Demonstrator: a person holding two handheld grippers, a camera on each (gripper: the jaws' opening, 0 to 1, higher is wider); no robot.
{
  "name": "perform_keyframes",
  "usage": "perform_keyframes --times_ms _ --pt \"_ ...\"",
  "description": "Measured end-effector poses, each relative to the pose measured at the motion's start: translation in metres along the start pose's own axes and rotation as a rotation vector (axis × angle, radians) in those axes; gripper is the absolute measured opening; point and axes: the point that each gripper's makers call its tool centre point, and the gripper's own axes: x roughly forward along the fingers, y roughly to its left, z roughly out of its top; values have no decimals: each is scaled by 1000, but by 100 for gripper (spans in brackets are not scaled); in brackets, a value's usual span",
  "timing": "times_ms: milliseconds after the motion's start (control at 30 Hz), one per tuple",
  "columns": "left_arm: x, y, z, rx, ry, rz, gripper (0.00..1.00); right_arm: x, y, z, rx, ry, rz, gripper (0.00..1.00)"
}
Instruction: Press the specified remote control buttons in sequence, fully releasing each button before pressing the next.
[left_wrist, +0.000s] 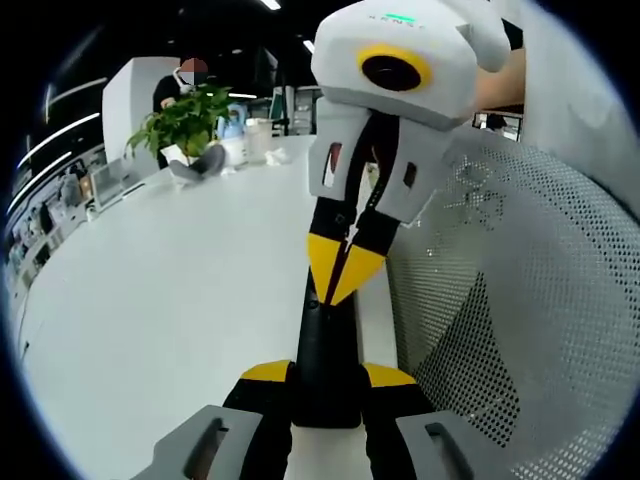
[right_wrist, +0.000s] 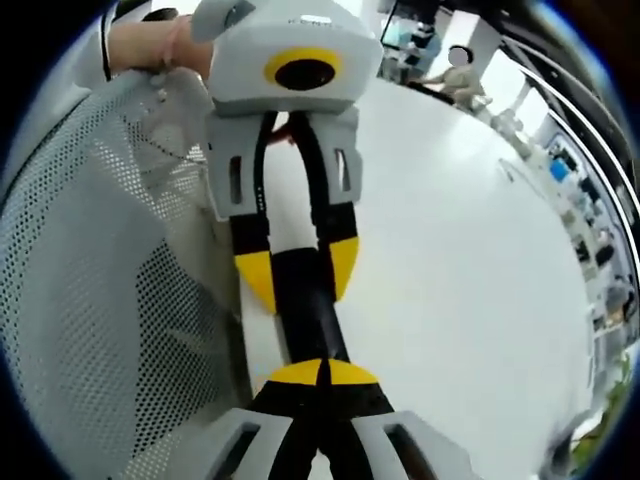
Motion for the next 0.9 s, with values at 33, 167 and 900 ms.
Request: perform_keyframes --times_ms 33,167,900 --pt "0 0 0 0 0 0 26 0 0 0 0 0 2 0" --pt "0 0 0 0 0 1 26 0 1 0 3 -5 10 0" --pt "0 0 0 -10 -8 0 26 -1 -12 -2 55 -17 67 0"
